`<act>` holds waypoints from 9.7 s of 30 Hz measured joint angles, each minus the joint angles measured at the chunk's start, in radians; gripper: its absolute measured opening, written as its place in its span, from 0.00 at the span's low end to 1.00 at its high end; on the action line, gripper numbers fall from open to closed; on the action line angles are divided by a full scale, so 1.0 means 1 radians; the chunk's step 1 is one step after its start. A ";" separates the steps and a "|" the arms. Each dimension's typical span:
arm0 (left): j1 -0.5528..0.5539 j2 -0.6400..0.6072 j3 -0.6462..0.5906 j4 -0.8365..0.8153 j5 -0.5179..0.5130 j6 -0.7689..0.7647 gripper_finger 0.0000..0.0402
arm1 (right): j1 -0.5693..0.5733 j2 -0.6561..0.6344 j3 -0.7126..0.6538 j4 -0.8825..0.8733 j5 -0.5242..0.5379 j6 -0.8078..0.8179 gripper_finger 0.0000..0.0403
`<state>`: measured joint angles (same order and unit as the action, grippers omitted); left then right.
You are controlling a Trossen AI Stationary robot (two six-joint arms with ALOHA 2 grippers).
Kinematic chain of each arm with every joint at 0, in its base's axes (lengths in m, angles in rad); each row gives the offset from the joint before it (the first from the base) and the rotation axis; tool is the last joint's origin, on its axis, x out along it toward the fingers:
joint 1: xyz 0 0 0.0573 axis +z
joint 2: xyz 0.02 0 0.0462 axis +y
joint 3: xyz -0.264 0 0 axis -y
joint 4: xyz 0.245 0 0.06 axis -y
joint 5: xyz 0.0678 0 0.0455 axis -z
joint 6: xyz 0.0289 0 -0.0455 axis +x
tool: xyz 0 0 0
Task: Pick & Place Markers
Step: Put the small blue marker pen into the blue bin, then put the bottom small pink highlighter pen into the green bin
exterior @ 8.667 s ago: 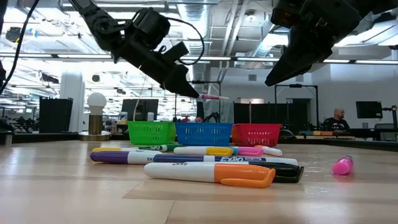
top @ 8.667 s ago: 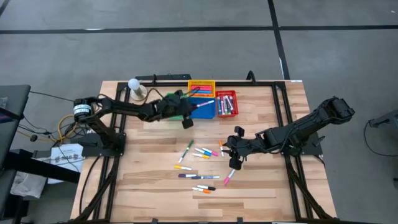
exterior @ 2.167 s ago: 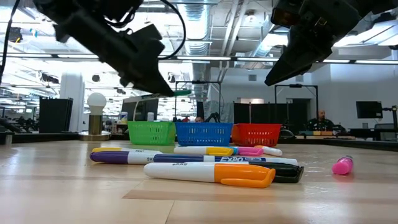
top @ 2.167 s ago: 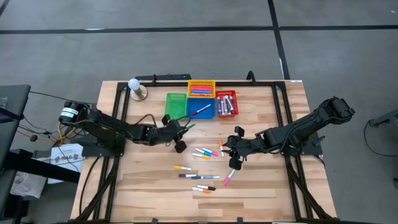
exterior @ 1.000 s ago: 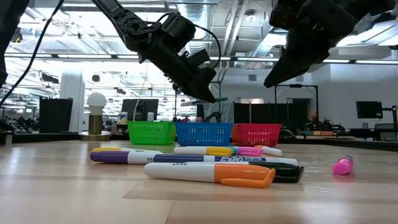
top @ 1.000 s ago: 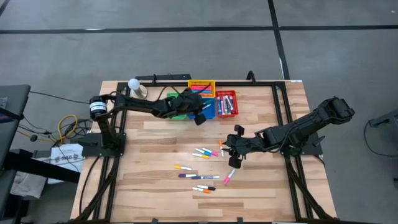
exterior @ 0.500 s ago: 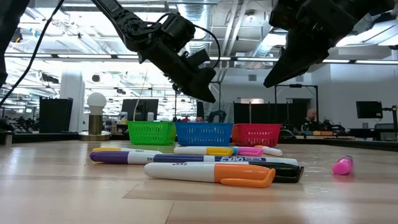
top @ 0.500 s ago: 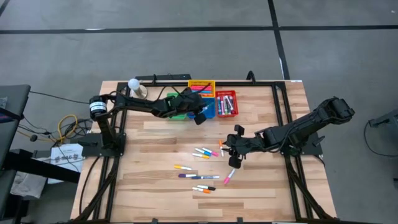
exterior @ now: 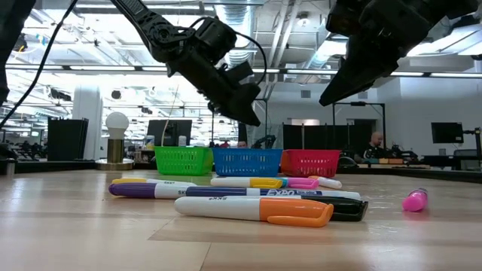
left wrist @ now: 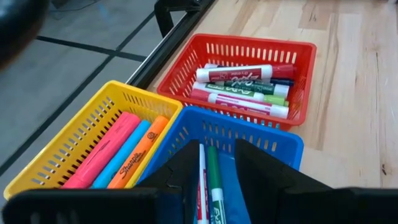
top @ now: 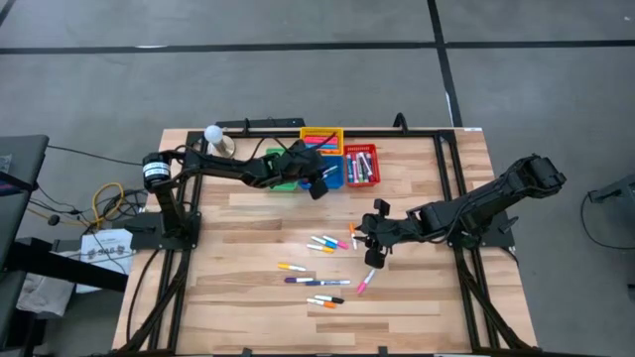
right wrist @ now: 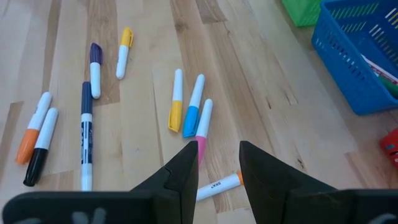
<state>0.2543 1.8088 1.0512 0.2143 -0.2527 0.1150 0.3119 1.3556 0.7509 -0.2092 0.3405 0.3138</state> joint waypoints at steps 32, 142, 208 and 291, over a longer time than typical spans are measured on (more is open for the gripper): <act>-0.397 -0.374 -0.203 -0.301 0.001 -0.095 0.25 | 0.049 0.000 0.000 0.105 -0.055 0.053 0.27; -0.703 -0.591 -0.836 0.501 -0.016 -0.288 0.25 | 0.190 0.531 0.379 -0.027 -0.082 0.133 0.26; -0.703 -0.591 -0.836 0.503 -0.015 -0.307 0.25 | 0.163 0.586 0.488 -0.163 -0.182 0.095 0.07; -0.703 -0.590 -0.835 0.527 0.014 -0.330 0.25 | -0.643 0.579 0.833 -0.548 -0.252 -0.431 0.13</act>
<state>-0.4488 1.2186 0.2157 0.7410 -0.2382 -0.2150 -0.3313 1.9347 1.5837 -0.7572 0.0890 -0.1176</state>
